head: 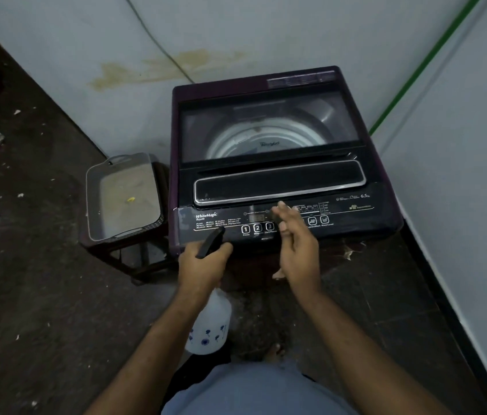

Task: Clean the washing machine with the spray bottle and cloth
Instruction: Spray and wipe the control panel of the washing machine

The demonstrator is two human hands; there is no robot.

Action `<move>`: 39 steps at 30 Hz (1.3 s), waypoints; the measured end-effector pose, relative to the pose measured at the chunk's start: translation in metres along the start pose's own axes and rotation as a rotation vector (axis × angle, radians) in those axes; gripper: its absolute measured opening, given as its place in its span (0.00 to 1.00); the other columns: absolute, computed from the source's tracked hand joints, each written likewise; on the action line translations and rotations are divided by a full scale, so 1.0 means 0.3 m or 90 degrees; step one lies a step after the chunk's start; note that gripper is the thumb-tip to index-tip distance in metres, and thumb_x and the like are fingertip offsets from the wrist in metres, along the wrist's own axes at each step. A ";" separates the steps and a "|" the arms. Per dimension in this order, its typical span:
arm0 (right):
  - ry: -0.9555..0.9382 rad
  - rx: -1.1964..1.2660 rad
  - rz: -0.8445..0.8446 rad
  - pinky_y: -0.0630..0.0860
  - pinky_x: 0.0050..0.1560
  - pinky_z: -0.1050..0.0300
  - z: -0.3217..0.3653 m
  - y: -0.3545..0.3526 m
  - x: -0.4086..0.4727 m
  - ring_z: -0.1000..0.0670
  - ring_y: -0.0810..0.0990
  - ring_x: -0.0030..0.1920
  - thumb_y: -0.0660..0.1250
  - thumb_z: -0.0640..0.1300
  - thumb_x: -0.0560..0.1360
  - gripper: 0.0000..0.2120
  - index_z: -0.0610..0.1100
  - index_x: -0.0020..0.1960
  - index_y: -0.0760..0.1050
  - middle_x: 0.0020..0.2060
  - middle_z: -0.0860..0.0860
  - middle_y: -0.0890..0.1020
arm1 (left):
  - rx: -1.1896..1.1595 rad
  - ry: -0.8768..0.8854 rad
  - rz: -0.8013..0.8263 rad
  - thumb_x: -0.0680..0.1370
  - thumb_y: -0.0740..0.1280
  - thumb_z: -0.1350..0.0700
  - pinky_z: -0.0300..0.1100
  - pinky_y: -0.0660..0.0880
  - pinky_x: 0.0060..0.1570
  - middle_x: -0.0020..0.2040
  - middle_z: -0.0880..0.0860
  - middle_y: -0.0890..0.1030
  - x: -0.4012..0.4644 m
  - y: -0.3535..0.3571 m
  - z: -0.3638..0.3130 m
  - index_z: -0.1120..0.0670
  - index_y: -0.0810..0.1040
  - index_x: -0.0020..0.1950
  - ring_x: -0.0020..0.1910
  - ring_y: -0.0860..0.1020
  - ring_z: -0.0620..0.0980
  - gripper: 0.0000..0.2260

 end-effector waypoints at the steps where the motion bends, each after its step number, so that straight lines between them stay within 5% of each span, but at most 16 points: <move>1: 0.021 0.019 -0.002 0.65 0.78 0.53 -0.003 -0.006 0.012 0.57 0.64 0.78 0.59 0.37 0.85 0.17 0.48 0.69 0.78 0.72 0.57 0.75 | 0.003 -0.003 -0.001 0.70 0.76 0.50 0.43 0.72 0.31 0.32 0.54 0.77 0.002 0.000 0.006 0.57 0.79 0.40 0.31 0.76 0.52 0.12; 8: 0.053 0.060 -0.010 0.65 0.78 0.47 -0.007 -0.008 0.038 0.53 0.67 0.77 0.60 0.40 0.85 0.15 0.50 0.67 0.78 0.70 0.54 0.78 | -0.010 -0.006 0.026 0.77 0.75 0.58 0.45 0.78 0.34 0.34 0.56 0.82 0.023 0.009 0.032 0.62 0.81 0.51 0.33 0.80 0.51 0.09; 13: 0.043 0.049 0.004 0.65 0.78 0.45 0.006 0.007 0.041 0.53 0.68 0.76 0.60 0.39 0.85 0.15 0.50 0.67 0.79 0.69 0.54 0.78 | 0.009 -0.010 0.065 0.71 0.77 0.51 0.44 0.72 0.32 0.32 0.54 0.77 0.020 0.049 0.013 0.55 0.78 0.39 0.29 0.74 0.52 0.11; 19: 0.059 0.072 -0.054 0.68 0.75 0.42 -0.003 -0.045 0.050 0.52 0.72 0.74 0.60 0.41 0.85 0.15 0.53 0.66 0.78 0.68 0.55 0.79 | 0.067 0.025 0.158 0.78 0.74 0.56 0.46 0.78 0.37 0.39 0.60 0.84 0.018 0.116 -0.024 0.54 0.80 0.46 0.36 0.82 0.52 0.05; 24: 0.071 0.076 -0.116 0.71 0.73 0.44 -0.015 -0.135 0.031 0.55 0.75 0.71 0.60 0.38 0.85 0.15 0.54 0.64 0.78 0.66 0.54 0.80 | 0.096 0.022 0.169 0.64 0.75 0.42 0.44 0.75 0.35 0.35 0.54 0.81 0.015 0.221 -0.048 0.52 0.80 0.43 0.32 0.78 0.53 0.16; 29: 0.102 0.082 -0.170 0.72 0.73 0.44 -0.050 -0.216 0.003 0.54 0.76 0.70 0.60 0.38 0.85 0.15 0.50 0.66 0.79 0.66 0.55 0.80 | 0.109 0.056 0.228 0.76 0.74 0.57 0.38 0.71 0.27 0.34 0.56 0.82 -0.006 0.331 -0.072 0.59 0.82 0.45 0.32 0.79 0.51 0.05; 35: 0.125 0.075 -0.189 0.71 0.74 0.45 -0.043 -0.287 -0.018 0.56 0.75 0.71 0.60 0.40 0.85 0.15 0.55 0.65 0.78 0.67 0.56 0.80 | 0.077 0.066 0.215 0.76 0.75 0.58 0.38 0.70 0.25 0.31 0.56 0.78 -0.027 0.434 -0.074 0.60 0.81 0.42 0.28 0.76 0.51 0.07; 39: 0.129 0.091 -0.204 0.72 0.71 0.56 -0.027 -0.338 -0.020 0.61 0.76 0.67 0.60 0.38 0.85 0.15 0.51 0.65 0.78 0.65 0.56 0.81 | 0.058 0.072 0.238 0.77 0.75 0.59 0.40 0.74 0.27 0.34 0.59 0.84 -0.049 0.492 -0.086 0.60 0.83 0.45 0.30 0.81 0.50 0.05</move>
Point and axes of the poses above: each hand's wrist, its own x-axis towards the middle knuckle, its own y-axis out of the palm, z = x × y, the point moved 1 cm from there along x, towards the middle knuckle
